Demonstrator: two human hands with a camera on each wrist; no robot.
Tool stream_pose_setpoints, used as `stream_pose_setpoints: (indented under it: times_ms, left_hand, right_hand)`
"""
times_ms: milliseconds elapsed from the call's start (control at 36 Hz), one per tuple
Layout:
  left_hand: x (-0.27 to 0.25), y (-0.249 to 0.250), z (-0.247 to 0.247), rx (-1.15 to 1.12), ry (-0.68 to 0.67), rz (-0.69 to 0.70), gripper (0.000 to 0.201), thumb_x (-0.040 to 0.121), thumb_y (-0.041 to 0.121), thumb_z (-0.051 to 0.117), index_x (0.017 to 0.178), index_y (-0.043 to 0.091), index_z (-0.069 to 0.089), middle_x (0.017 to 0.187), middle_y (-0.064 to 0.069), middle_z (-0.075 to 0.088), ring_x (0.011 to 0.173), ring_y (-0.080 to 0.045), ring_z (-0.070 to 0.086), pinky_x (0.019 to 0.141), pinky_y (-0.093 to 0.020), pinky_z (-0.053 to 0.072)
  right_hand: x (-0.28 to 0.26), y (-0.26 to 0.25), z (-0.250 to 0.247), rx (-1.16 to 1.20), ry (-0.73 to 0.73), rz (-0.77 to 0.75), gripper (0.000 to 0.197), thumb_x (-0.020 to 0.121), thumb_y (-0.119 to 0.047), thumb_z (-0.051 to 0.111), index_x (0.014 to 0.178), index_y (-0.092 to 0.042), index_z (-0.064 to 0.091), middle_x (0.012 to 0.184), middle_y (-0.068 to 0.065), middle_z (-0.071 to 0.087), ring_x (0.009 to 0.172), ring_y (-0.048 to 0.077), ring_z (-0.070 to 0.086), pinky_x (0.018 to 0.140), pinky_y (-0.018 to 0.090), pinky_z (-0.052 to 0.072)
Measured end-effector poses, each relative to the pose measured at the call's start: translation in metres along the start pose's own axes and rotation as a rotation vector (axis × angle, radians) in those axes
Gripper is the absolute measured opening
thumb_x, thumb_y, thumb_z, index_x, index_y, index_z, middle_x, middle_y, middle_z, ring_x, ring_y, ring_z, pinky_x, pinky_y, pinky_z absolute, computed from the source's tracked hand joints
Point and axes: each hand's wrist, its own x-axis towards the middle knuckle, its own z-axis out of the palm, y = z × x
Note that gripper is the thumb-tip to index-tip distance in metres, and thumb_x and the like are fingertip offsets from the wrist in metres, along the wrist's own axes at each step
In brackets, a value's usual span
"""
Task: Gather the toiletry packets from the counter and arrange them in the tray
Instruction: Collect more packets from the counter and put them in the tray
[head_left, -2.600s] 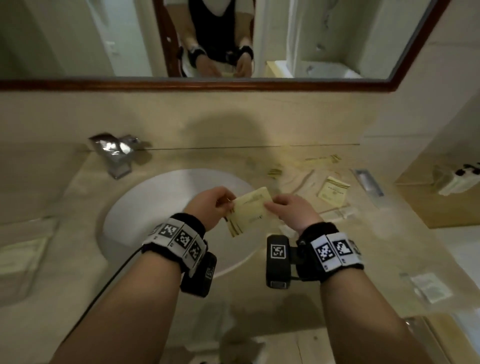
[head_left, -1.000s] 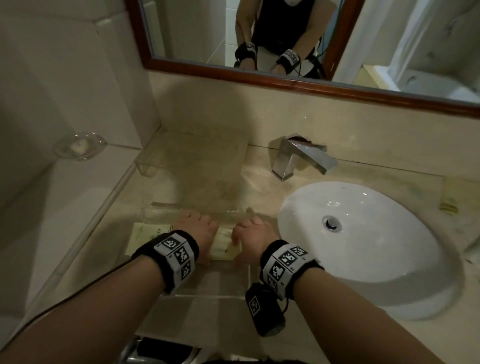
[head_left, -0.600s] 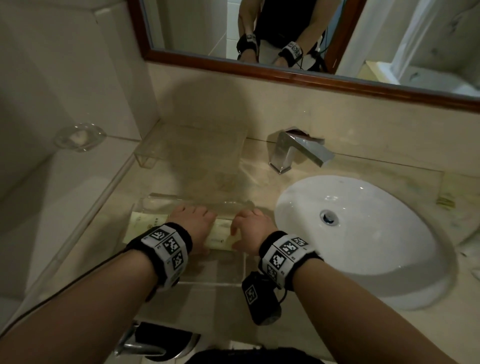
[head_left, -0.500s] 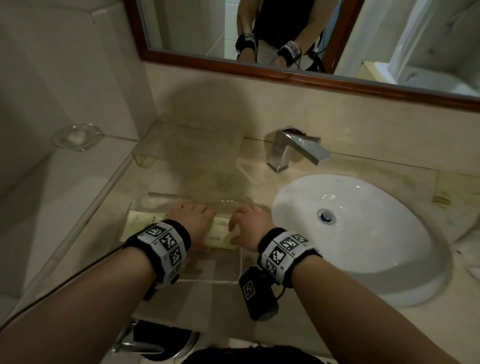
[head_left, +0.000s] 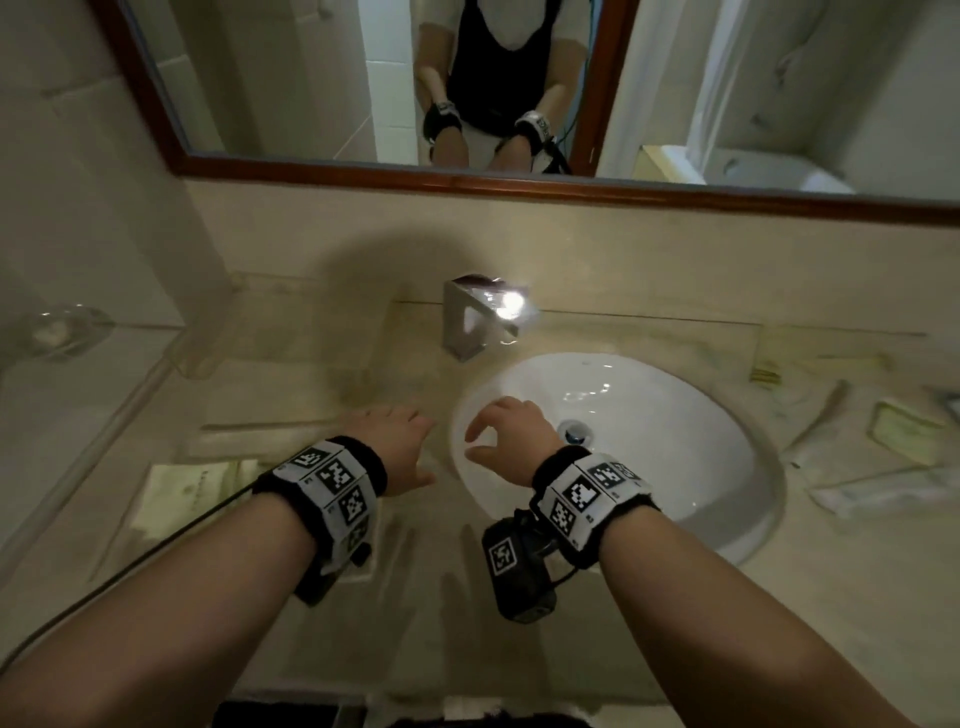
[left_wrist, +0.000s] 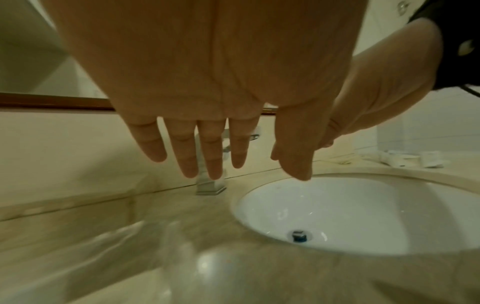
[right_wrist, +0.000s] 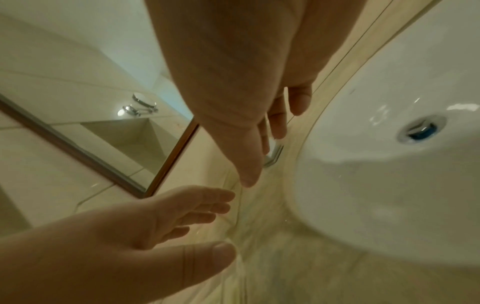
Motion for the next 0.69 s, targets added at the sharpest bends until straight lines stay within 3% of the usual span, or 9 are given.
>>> stream_pose_setpoints:
  times_ms: [167,444,556,694]
  left_hand:
    - [0.023,0.081,-0.029,-0.020,0.048,0.115,0.073,0.087,0.052,0.050,0.147,0.024,0.021,0.153,0.000,0.026,0.139,-0.023,0.030,0.113,-0.039,0.028]
    - [0.056,0.223,-0.064,0.025,0.135,0.272,0.070,0.085,0.055,0.050,0.145,0.028,0.025,0.149,0.003,0.033,0.133,-0.021,0.038,0.108,-0.040,0.035]
    - [0.066,0.273,-0.073,0.024,0.127,0.335,0.069,0.087,0.052,0.049,0.145,0.026,0.024,0.149,0.001,0.032,0.132,-0.023,0.039,0.106,-0.039,0.036]
    - [0.077,0.318,-0.079,-0.011,0.105,0.370,0.069,0.088,0.052,0.049,0.146,0.026,0.023,0.151,0.001,0.030,0.135,-0.023,0.036,0.109,-0.040,0.034]
  right_hand:
    - [-0.040,0.078,-0.037,0.035,0.046,0.150,0.026,0.086,-0.036,0.061,0.109,-0.023,0.064,0.130,0.005,0.051,0.123,0.026,0.044,0.106,0.038,0.038]
    - [-0.107,0.199,-0.093,0.081,0.159,0.390,0.021,0.087,-0.032,0.060,0.105,-0.021,0.065,0.127,0.006,0.051,0.125,0.024,0.042,0.107,0.033,0.033]
    - [-0.131,0.250,-0.110,0.112,0.171,0.500,0.014,0.086,-0.028,0.059,0.099,-0.024,0.063,0.121,0.009,0.052,0.119,0.027,0.046,0.100,0.031,0.037]
    - [-0.150,0.315,-0.130,0.144,0.234,0.666,0.038,0.087,-0.024,0.057,0.125,-0.018,0.054,0.132,0.010,0.052,0.120,0.028,0.051,0.097,0.033,0.043]
